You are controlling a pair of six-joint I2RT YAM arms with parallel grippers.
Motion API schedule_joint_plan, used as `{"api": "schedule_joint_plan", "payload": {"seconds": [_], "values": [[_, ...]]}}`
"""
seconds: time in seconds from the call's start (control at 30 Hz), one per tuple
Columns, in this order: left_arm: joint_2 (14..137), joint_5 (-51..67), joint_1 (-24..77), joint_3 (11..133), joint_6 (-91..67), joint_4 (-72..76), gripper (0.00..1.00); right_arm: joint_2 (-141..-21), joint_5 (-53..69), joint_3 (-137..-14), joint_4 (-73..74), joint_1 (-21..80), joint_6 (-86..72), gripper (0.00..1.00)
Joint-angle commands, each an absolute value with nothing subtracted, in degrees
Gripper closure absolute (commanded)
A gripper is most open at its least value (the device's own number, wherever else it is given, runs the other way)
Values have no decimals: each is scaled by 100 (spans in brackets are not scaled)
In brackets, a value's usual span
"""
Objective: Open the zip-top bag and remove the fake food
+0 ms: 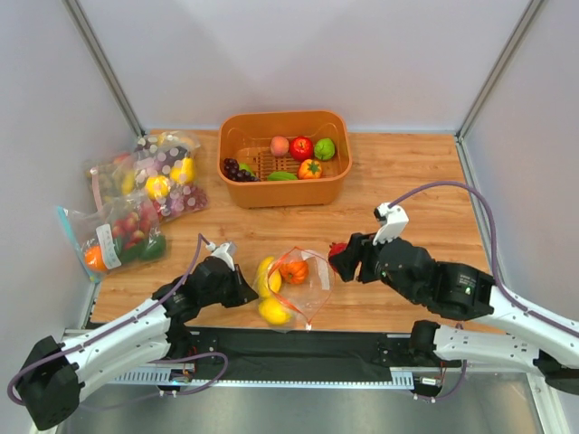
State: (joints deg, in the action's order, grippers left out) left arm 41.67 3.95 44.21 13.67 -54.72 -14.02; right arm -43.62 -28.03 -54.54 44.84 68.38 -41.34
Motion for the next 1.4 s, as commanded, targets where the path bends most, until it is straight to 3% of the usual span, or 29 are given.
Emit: {"api": "schedule_joint_plan", "payload": {"seconds": [0.0,0.23,0.43,0.6,0.87,0.97,1.0,1.1,1.2,1.37], "values": [[4096,395,4395,1520,-5344,-1389,100,-4710,-2998,-6037,4782,6488,-3394,65],[4035,571,4395,1486,-5353,-1441,100,-5510,-1294,-6652,3772,4390,-2392,66],[3789,580,4395,1389,-5388,-1564,100,-7020,-238,-8206,3542,3070,-1855,67],[3630,677,4395,1389,-5414,-1626,100,-8681,-88,-9892,3866,2594,-1556,67],[3551,712,4403,1450,-5353,-1766,100,-10642,9,-11547,4385,2347,-1494,62],[3542,712,4403,1476,-5326,-1810,100,-10968,9,-11750,4394,2294,-1538,49],[3542,721,4395,1477,-5317,-1828,100,-11012,9,-11786,4412,2285,-1547,32],[3525,712,4395,1476,-5309,-1854,100,-11109,9,-11821,4412,2285,-1556,15],[3524,721,4395,1442,-5300,-1854,100,-11083,17,-11804,4421,2285,-1521,7],[3524,747,4395,1406,-5317,-1793,100,-10732,35,-11603,4413,2276,-1450,7]]}}
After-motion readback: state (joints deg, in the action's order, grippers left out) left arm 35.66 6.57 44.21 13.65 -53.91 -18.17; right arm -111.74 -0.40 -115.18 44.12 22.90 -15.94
